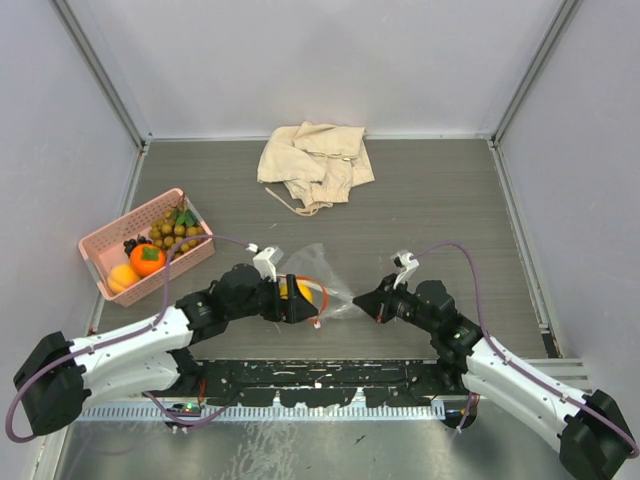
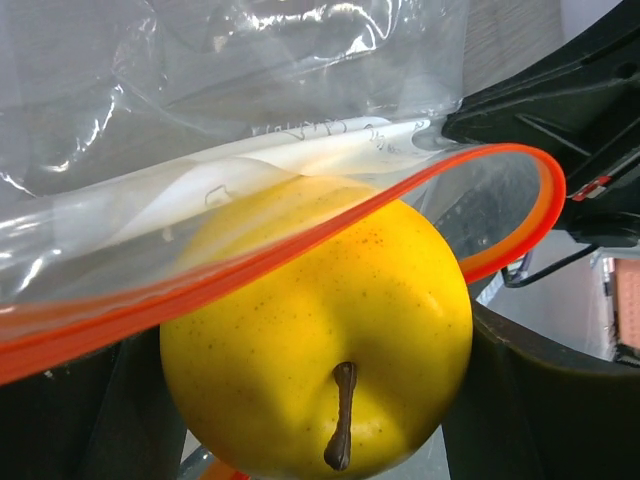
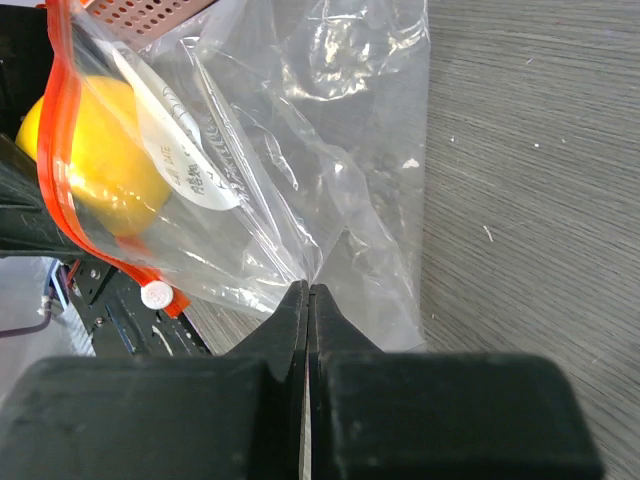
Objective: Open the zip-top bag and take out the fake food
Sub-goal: Pick up the fake fruit from the zipper food storage bag.
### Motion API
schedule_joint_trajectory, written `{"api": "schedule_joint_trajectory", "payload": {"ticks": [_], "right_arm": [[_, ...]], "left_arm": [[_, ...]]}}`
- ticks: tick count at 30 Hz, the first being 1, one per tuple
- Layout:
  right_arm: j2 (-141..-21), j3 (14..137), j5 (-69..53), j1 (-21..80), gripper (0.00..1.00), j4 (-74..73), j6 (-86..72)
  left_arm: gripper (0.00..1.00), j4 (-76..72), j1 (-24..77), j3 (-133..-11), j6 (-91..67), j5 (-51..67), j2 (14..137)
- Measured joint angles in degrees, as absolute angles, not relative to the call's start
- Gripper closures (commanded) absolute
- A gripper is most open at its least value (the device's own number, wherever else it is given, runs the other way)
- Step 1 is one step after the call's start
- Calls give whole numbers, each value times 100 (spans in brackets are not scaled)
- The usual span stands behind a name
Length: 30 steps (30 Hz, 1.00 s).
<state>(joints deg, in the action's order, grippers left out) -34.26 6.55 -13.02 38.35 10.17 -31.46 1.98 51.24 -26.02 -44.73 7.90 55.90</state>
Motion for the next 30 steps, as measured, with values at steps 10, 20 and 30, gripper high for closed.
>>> {"api": "schedule_joint_trajectory", "payload": {"ticks": [10,20,30], "right_arm": [[-3804,674,-982,4228,99,631,-2834],[-3868,674,-784,4757,39,729,-2759],[-3009,351,-1415,4847,0,1881,-2543]], "left_arm": [[33,-939,4751,-1859,-5369,762,5551],[38,-1896,4751,-1859,-5682,1170,6300],[40,-2373,4751,-1861,-5898,1280,6265]]}}
